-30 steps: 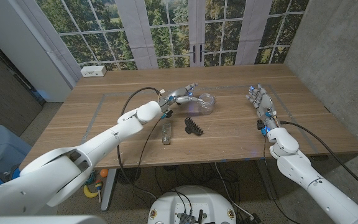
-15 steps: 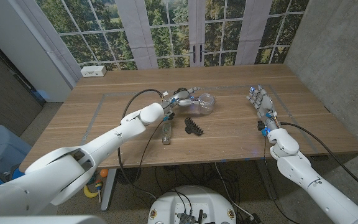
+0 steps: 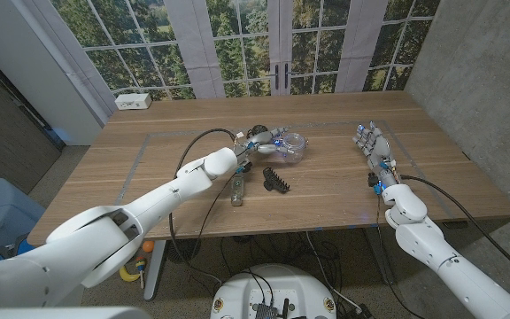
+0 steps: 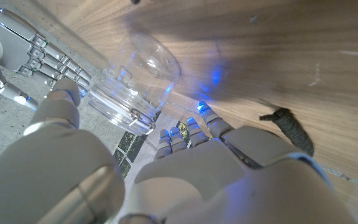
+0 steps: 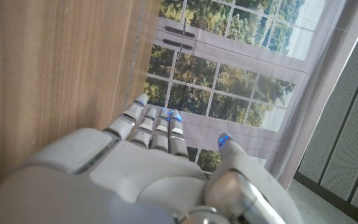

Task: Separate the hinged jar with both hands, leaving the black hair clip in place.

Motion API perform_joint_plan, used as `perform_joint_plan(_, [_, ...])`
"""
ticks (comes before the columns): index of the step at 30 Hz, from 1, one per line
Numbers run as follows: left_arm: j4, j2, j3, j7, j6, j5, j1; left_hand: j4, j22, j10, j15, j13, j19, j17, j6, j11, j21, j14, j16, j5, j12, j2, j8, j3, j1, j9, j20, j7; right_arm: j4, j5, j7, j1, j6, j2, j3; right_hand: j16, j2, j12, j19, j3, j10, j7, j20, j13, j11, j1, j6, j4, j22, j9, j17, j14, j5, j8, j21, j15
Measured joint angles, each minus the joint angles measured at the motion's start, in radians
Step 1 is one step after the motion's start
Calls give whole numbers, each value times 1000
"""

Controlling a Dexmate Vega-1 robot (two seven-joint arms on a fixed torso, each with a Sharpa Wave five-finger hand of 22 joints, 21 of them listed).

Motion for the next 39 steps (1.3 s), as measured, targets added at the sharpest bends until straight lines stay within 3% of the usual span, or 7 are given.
perform_joint_plan(10, [96, -51, 5, -45, -55, -56, -22, 10, 0, 38, -2, 0, 49, 0, 31, 6, 12, 69, 0, 14, 0, 10, 0, -37, 48, 0, -17, 12, -2, 2, -5, -10, 2, 0, 5, 0, 8, 0, 0, -3, 0, 0, 0, 0, 0, -8, 0, -3, 0, 0, 0, 4, 0, 0, -4, 4])
perform_joint_plan(15, [145, -78, -4, -74, -82, -102, -29, 10, -1, 93, -3, 0, 95, -3, 86, -3, 19, 138, 6, 12, 7, 42, 13, -46, 103, 0, -23, 5, -3, 2, -7, -12, 2, 0, 6, 0, 8, 4, 0, -3, 0, 0, 0, -4, 0, -8, 0, -3, 0, 0, 0, 4, 0, 0, -8, 4])
perform_joint_plan(23, [208, -117, -17, -102, -117, -161, -34, 2, 0, 217, -6, 0, 167, -2, 180, -8, 27, 291, 9, -123, 9, 132, 37, -1, 280, 5, -4, 21, -2, 4, -9, -12, 2, 0, 7, 0, 8, 4, 0, 2, 4, 0, 0, -4, 4, -8, 0, -7, 0, 0, -5, 4, 0, 0, -9, 4])
perform_joint_plan(27, [225, -130, -22, -108, -122, -180, -35, -1, 5, 329, -6, 6, 208, -2, 279, 4, 37, 385, 9, -182, 29, 172, 64, 24, 362, 13, 26, 35, 0, 4, -9, -12, 2, 2, 7, 0, 8, 4, 0, 2, 4, 0, 0, -4, 4, -8, 0, -7, 0, 0, -5, 4, 0, 0, -11, 4])
perform_joint_plan(32, [231, -145, -33, -98, -121, -202, -27, -8, 9, 518, 19, 14, 269, 1, 430, 3, 56, 517, 43, -196, 59, 177, 129, 37, 412, 29, 37, 39, 2, 4, -10, -11, 2, 3, 8, 0, 8, 4, 0, 2, 4, 0, 0, -4, 4, -8, 0, -7, 0, 0, -5, 4, 0, 0, -11, 4])
perform_joint_plan(35, [228, -150, -38, -82, -117, -209, -19, -18, 21, 581, 56, 27, 315, 9, 452, 66, 77, 560, 100, -201, 103, 177, 216, 46, 412, 50, 40, 59, 2, 5, -10, -11, 3, 3, 9, 0, 8, 4, 0, 2, 4, 0, 0, -4, 4, -8, 0, -7, 0, 0, -5, 4, 0, 0, -11, 4])
perform_joint_plan(39, [219, -160, -51, -48, -111, -223, -2, -30, 20, 594, 63, 63, 362, 32, 461, 78, 103, 567, 113, -201, 106, 177, 230, 58, 412, 81, 32, 68, 3, 5, -10, -11, 4, 3, 9, 0, 8, 4, 7, 2, 4, 0, 7, -4, 4, -8, 0, -7, 0, 0, -5, 4, 0, 0, -11, 4])
